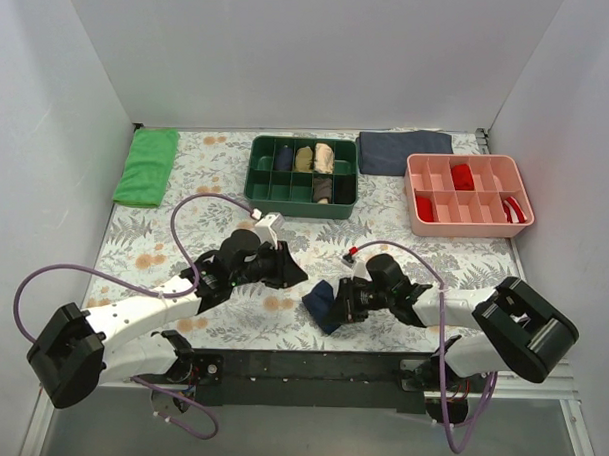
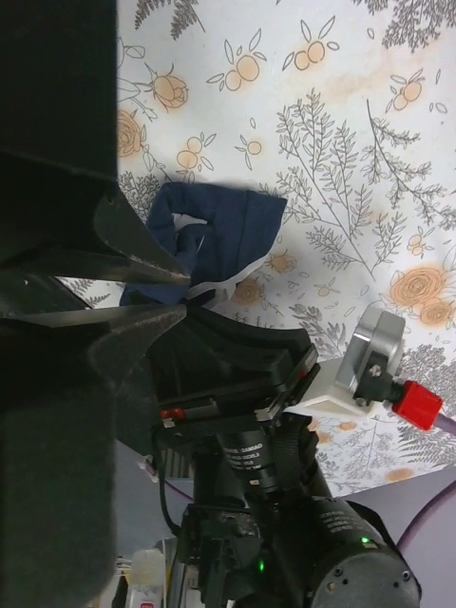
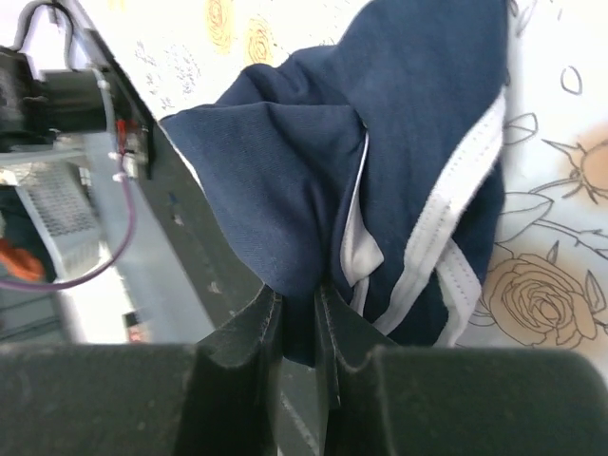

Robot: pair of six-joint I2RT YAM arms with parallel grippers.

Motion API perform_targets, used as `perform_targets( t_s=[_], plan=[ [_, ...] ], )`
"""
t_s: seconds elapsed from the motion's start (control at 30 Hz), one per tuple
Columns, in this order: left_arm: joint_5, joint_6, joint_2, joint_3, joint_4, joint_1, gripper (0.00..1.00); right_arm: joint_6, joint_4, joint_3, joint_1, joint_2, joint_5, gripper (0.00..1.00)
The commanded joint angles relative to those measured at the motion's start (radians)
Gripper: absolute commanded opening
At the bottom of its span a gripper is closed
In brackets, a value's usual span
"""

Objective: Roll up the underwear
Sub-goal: Roll the underwear to the center of the board.

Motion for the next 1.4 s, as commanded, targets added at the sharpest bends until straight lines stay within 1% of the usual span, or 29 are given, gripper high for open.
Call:
perform_targets(
  t_s=[0.0,0.07,0.2,0.3,0.47,0.63,0.7,0.77,0.8,0.83,1.1,1.2,1.23,1.3,1.33,1.37],
  plan=[
    [0.096,0.05,0.014,-0.024,0.021,-0.02,0.15,0.093,0.133,-0.051,-0.031,0.015,-0.076,0.07],
    [0.104,0.05,0.022,-0.038,0.035,-0.028,0.17,0.104,0.116,-0.048,-0.039,0.017,-0.063,0.08],
    [0.127,0.053,0.054,-0.041,0.058,-0.043,0.18,0.15,0.115,-0.05,-0.051,0.041,-0.048,0.06],
    [0.142,0.061,0.086,-0.03,0.07,-0.061,0.18,0.186,0.162,-0.056,-0.059,0.072,-0.069,0.04],
    [0.136,0.059,0.148,-0.021,0.113,-0.088,0.17,0.187,0.167,-0.043,-0.066,0.104,-0.075,0.03],
    [0.098,0.055,0.208,-0.004,0.126,-0.108,0.1,0.17,0.141,-0.025,-0.069,0.106,-0.085,0.03],
    [0.067,0.047,0.221,-0.006,0.132,-0.108,0.1,0.16,0.129,-0.017,-0.071,0.101,-0.082,0.03],
    [0.053,0.038,0.25,-0.004,0.159,-0.109,0.06,0.145,0.106,-0.008,-0.071,0.096,-0.08,0.04],
    [0.049,0.035,0.261,-0.003,0.172,-0.111,0.02,0.144,0.102,-0.007,-0.071,0.096,-0.08,0.04],
    [0.049,0.033,0.273,0.0,0.19,-0.111,0.0,0.142,0.101,-0.005,-0.071,0.096,-0.082,0.04],
    [0.015,0.006,0.393,0.048,0.218,-0.111,0.0,0.13,0.086,-0.005,-0.072,0.089,-0.072,0.04],
    [-0.023,-0.005,0.425,0.053,0.212,-0.114,0.0,0.13,0.087,-0.007,-0.072,0.081,-0.074,0.07],
    [-0.028,-0.01,0.435,0.053,0.21,-0.114,0.0,0.121,0.079,-0.007,-0.072,0.079,-0.072,0.13],
    [-0.037,-0.013,0.448,0.054,0.209,-0.117,0.0,0.116,0.072,-0.005,-0.072,0.057,-0.06,0.19],
    [-0.04,-0.02,0.462,0.051,0.209,-0.117,0.0,0.111,0.069,-0.01,-0.072,0.041,-0.048,0.26],
    [-0.047,-0.023,0.468,0.051,0.209,-0.117,0.0,0.101,0.067,-0.013,-0.072,0.005,-0.024,0.31]
  ],
)
